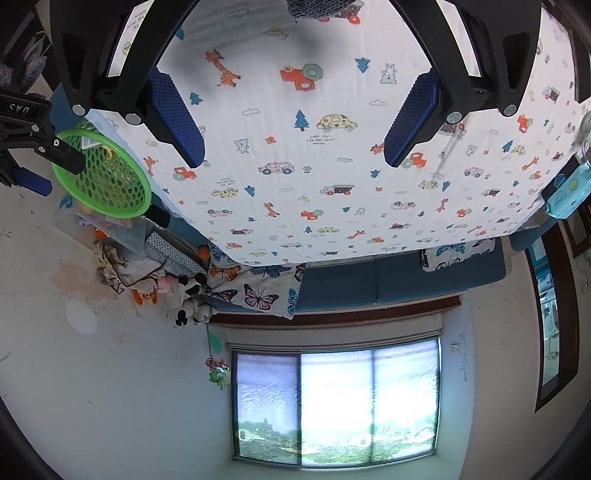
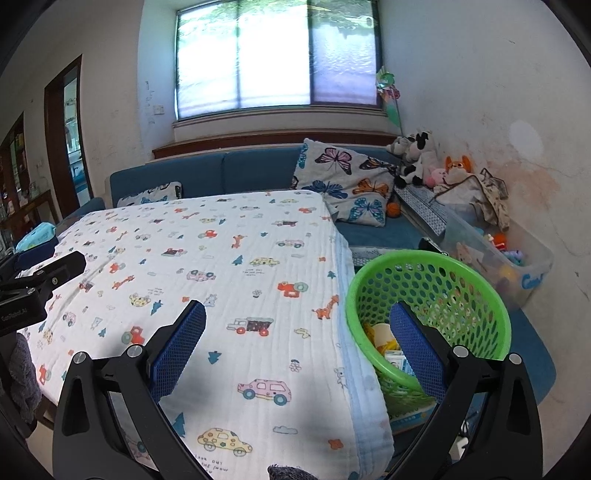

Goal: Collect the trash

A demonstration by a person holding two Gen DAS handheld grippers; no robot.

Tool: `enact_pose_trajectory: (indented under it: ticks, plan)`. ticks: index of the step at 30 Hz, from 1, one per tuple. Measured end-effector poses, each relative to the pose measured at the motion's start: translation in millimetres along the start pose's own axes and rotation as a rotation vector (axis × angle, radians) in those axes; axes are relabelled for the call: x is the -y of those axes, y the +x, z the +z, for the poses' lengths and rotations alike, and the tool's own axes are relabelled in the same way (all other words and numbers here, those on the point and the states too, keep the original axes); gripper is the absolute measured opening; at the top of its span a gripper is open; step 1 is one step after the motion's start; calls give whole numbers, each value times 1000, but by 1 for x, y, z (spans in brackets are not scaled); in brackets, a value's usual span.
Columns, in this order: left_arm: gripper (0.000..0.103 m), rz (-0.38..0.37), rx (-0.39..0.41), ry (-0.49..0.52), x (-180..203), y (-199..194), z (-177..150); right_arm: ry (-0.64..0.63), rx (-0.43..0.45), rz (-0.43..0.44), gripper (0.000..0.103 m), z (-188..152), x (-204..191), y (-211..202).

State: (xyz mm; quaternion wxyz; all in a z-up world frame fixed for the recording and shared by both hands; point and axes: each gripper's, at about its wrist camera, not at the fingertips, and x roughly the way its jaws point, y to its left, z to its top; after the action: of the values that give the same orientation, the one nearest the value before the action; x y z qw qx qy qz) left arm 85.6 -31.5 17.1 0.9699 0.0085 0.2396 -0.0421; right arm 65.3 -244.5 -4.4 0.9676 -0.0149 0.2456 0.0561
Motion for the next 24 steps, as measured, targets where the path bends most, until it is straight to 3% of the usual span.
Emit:
enact_pose_trajectory:
  ticks: [24]
  plan:
    - [94,-28,-7,20,20,-4,-2,11,8,-20,99,-5,8,-8]
